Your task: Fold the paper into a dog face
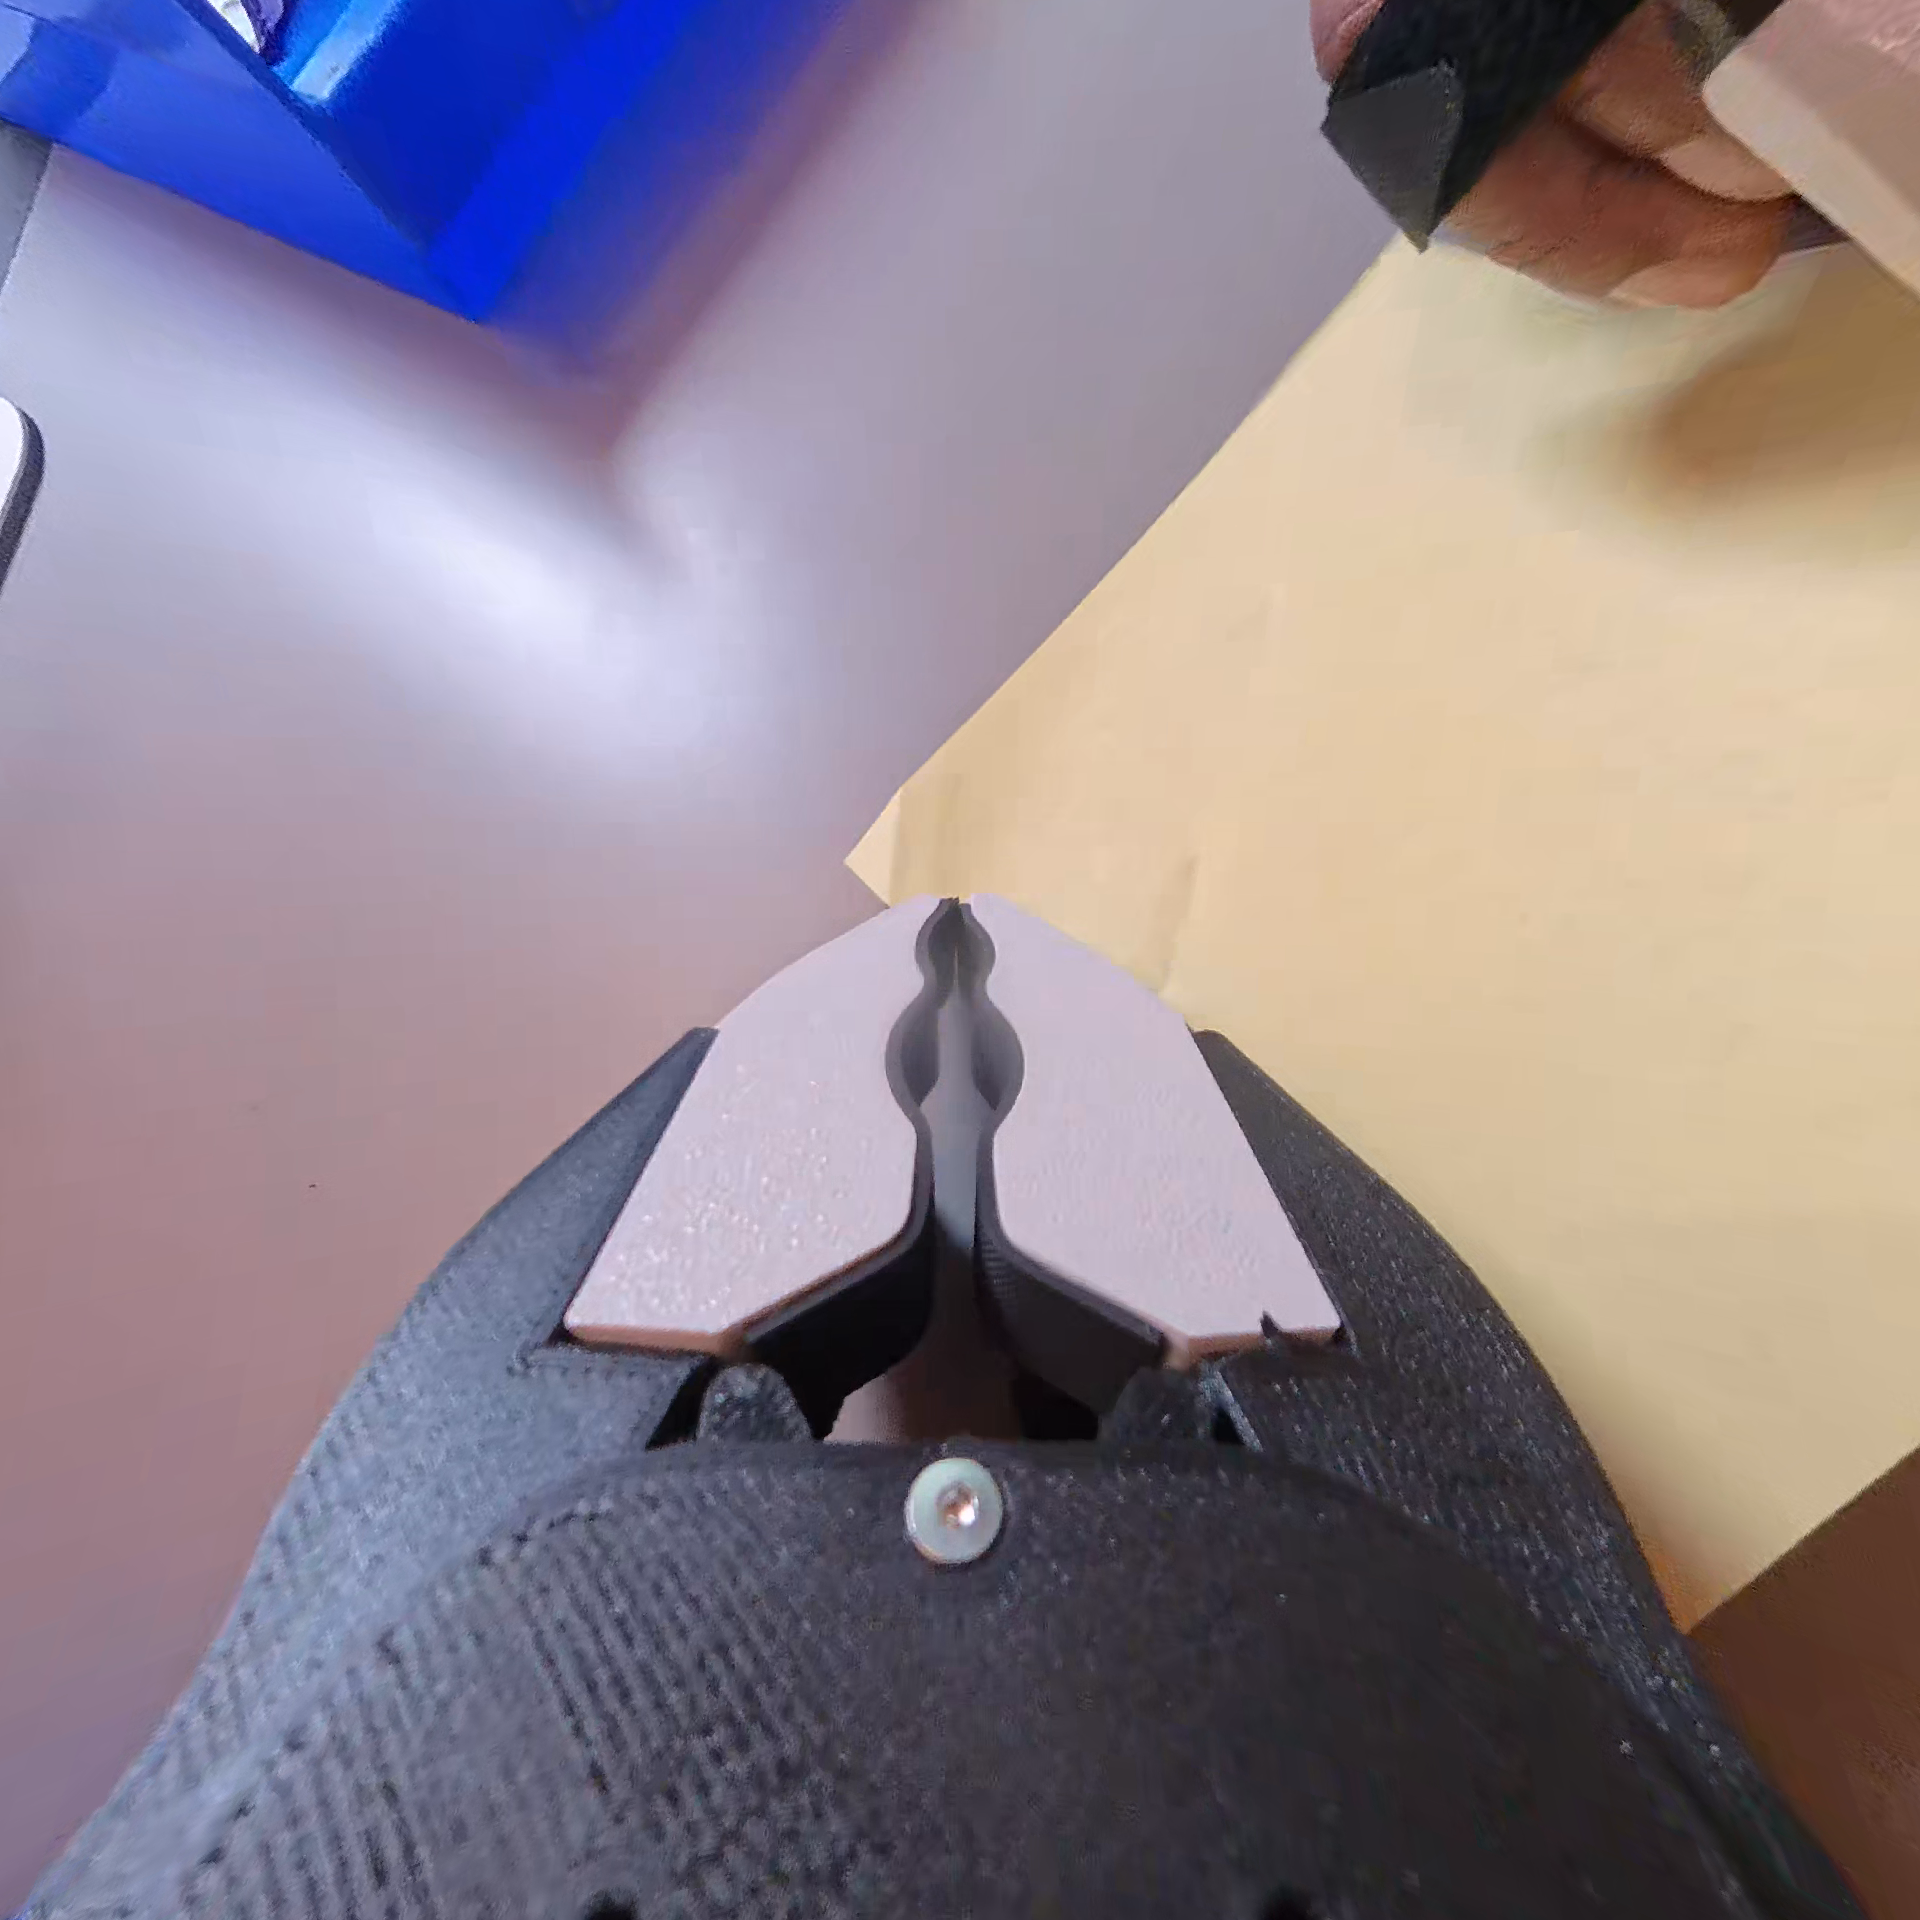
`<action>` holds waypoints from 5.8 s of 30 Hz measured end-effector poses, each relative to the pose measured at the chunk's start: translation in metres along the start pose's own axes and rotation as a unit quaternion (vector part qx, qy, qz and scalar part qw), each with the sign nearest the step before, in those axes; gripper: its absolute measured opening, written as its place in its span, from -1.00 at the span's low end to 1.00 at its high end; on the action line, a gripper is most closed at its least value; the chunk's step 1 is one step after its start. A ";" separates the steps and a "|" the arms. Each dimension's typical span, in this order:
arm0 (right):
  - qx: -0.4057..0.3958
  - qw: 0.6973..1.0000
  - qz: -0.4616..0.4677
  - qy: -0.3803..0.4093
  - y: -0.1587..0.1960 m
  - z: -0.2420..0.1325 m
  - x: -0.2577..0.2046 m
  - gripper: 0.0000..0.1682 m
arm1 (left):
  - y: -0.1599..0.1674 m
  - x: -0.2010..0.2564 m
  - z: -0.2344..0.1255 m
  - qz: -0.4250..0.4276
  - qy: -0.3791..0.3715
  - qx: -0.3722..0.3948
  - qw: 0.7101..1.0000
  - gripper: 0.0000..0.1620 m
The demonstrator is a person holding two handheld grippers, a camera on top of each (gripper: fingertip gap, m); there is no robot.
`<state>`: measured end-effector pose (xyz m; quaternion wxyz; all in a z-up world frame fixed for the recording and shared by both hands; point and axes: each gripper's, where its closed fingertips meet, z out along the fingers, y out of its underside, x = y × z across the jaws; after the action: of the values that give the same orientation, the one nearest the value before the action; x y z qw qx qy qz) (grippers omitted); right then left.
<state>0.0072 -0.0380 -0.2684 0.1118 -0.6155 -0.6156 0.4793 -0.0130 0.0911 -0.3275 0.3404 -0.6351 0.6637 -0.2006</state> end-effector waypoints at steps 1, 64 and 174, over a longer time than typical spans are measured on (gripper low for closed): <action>0.006 1.000 0.006 0.006 -0.002 -0.002 0.005 -1.00 | 0.000 0.000 0.000 -0.001 0.001 0.002 1.000 -1.00; -0.125 0.976 0.120 0.132 0.019 -0.011 0.114 -1.00 | 0.004 0.034 -0.011 0.024 0.035 0.009 0.999 -1.00; -0.097 0.973 0.090 0.191 0.010 -0.019 0.137 -0.93 | 0.002 0.051 -0.009 0.012 0.039 0.002 0.999 -1.00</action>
<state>-0.0018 0.0870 -0.3280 0.1236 -0.7565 -0.5682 0.2994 -0.0187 0.0401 -0.3327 0.3177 -0.6184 0.6835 -0.2223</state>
